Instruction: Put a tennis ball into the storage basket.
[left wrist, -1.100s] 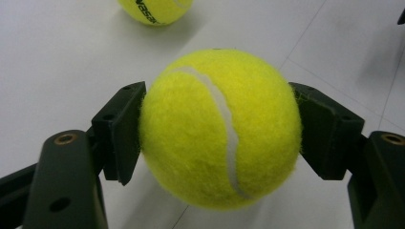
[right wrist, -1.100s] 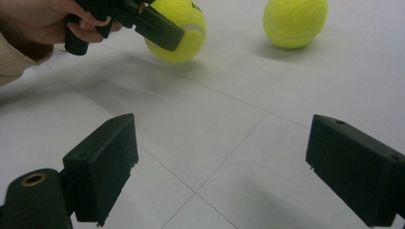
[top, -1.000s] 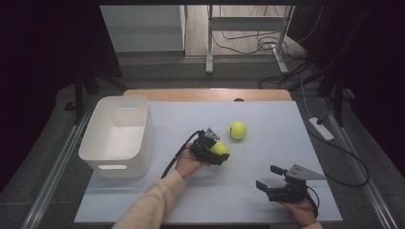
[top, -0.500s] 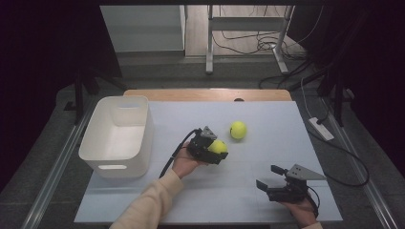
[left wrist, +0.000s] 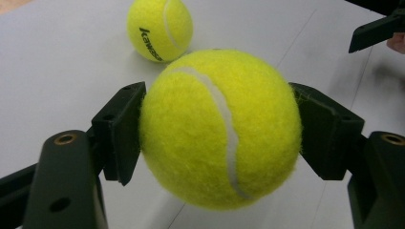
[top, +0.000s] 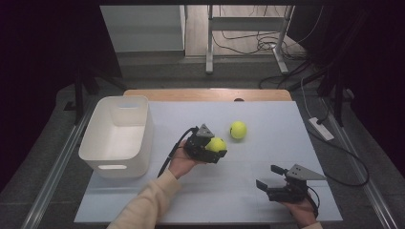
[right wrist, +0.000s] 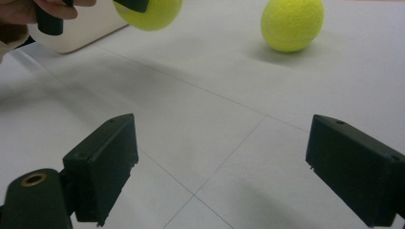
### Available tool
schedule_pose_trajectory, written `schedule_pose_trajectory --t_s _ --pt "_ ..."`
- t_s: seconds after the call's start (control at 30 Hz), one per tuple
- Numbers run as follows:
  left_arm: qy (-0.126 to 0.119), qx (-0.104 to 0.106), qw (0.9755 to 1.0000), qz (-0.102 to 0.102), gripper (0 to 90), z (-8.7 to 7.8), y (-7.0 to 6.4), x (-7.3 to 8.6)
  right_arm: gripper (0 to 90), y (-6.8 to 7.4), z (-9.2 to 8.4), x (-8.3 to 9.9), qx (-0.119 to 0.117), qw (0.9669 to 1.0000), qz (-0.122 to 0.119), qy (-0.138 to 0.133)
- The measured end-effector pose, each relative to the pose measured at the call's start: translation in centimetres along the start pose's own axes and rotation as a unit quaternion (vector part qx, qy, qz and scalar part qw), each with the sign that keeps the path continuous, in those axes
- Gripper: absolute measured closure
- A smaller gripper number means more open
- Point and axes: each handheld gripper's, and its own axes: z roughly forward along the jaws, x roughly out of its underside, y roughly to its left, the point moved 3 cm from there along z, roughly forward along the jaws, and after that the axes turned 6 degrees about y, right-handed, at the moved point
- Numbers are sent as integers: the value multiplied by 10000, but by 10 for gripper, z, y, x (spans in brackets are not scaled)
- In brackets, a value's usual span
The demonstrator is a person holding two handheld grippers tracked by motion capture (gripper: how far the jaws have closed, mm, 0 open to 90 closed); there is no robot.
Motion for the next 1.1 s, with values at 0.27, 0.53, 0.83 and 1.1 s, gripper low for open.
schedule_pose_trajectory --t_s 0.27,0.53,0.83,1.1 --pt "-166 -52 9998 -55 264 -10 2 -2 109 0 0 0 -1 10000 -2 1" --pt "-349 -59 9994 -51 264 -22 3 -4 109 0 0 0 -9 10000 4 -9" --pt "-531 -67 9985 -81 264 -36 4 -5 109 0 0 0 -5 10000 -8 -7" --pt "-656 -114 9977 -82 264 -46 6 -4 109 0 0 0 7 10000 -19 9"
